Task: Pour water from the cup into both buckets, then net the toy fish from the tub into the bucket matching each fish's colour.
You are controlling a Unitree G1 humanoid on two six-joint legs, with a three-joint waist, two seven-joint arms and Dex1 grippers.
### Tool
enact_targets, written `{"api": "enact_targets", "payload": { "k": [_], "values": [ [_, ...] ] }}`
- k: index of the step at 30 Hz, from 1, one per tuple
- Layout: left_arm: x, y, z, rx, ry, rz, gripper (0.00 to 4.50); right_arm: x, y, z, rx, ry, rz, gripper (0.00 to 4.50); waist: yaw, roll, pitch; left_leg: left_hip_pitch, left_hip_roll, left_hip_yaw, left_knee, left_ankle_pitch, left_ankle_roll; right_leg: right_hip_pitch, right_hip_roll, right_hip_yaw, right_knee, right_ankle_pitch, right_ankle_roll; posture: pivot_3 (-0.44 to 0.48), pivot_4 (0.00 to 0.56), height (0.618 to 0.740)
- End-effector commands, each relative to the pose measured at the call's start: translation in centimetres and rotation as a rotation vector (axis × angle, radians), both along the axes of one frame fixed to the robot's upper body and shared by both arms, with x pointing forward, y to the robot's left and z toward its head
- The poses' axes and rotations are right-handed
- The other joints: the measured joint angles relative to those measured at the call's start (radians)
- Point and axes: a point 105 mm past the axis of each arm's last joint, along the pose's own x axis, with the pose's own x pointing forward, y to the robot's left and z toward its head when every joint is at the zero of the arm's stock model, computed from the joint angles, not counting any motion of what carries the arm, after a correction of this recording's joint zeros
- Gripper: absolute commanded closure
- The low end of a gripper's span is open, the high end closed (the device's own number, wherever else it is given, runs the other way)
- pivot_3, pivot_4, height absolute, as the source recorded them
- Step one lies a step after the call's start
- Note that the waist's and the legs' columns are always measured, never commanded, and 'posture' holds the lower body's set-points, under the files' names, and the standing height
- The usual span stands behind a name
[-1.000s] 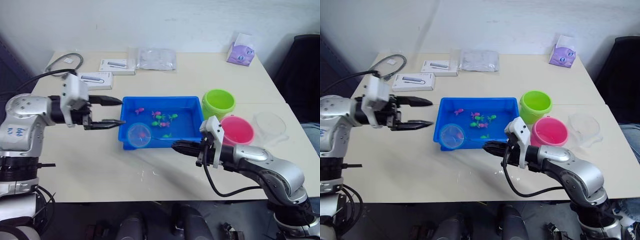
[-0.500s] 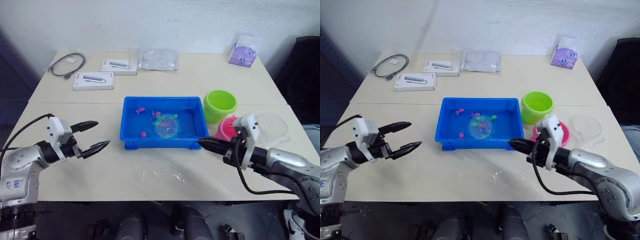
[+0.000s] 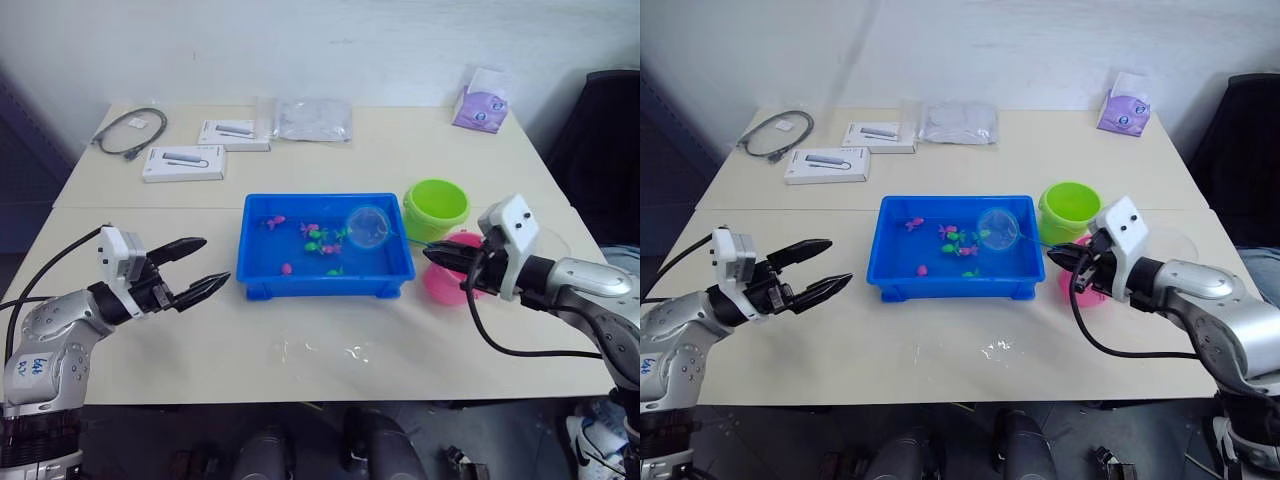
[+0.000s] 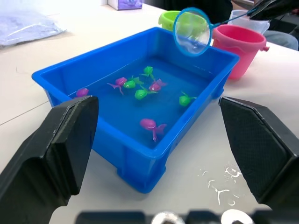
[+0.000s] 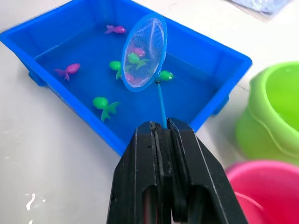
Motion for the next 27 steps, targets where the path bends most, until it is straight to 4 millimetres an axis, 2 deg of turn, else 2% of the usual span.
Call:
{"api": "enact_targets", "payload": {
  "k": [1, 5, 10, 14, 17, 27],
  "values": [
    [0.4, 0.0, 1.3, -0.022, -0.057, 0.018, 0.07, 1.6, -0.1, 0.7, -0.09, -0.059, -0.033, 4.5, 0.001, 0.0, 0.0, 0.0, 0.0, 0.0, 0.0, 0.0, 0.0, 0.0, 0.0, 0.0, 0.0, 0.0, 0.0, 0.0, 0.15, 0.74],
    [0.6, 0.1, 1.4, -0.014, -0.065, 0.025, 0.07, 2.7, 1.2, 1.3, -0.136, -0.093, 0.004, 4.5, 0.0, 0.0, 0.0, 0.0, 0.0, 0.0, 0.001, 0.0, 0.0, 0.0, 0.0, 0.0, 0.0, 0.0, 0.0, 0.0, 0.15, 0.74],
    [0.8, -0.3, 1.1, 0.003, -0.059, -0.003, 0.07, 3.9, 2.2, 0.0, -0.177, -0.092, 0.023, 4.5, -0.001, 0.0, 0.0, -0.001, 0.001, 0.0, 0.0, 0.0, -0.001, 0.0, 0.001, -0.001, 0.001, 0.0, 0.0, 0.0, 0.15, 0.74],
    [1.0, -0.4, 1.0, 0.024, -0.067, -0.013, 0.07, 4.6, 2.2, -0.5, -0.267, -0.123, 0.03, 4.5, -0.001, 0.0, 0.0, -0.001, 0.0, 0.0, 0.0, 0.0, 0.0, 0.0, 0.001, -0.001, 0.001, 0.0, 0.0, 0.0, 0.15, 0.74],
    [1.1, -0.4, 1.0, 0.029, -0.073, -0.014, 0.07, 5.1, 2.2, -0.5, -0.263, -0.141, 0.016, 4.5, -0.001, 0.0, 0.0, -0.001, 0.0, 0.0, 0.0, 0.0, -0.001, 0.0, 0.001, -0.001, 0.001, 0.0, 0.0, 0.0, 0.15, 0.74],
    [1.1, -1.1, 0.4, 0.074, -0.081, -0.06, 0.07, 5.4, 3.6, -1.2, -0.313, -0.147, 0.058, 4.5, -0.003, 0.0, 0.0, -0.001, 0.001, 0.0, 0.0, 0.0, -0.001, 0.0, 0.001, -0.001, 0.002, 0.0, 0.0, 0.0, 0.15, 0.74]
  ]
}}
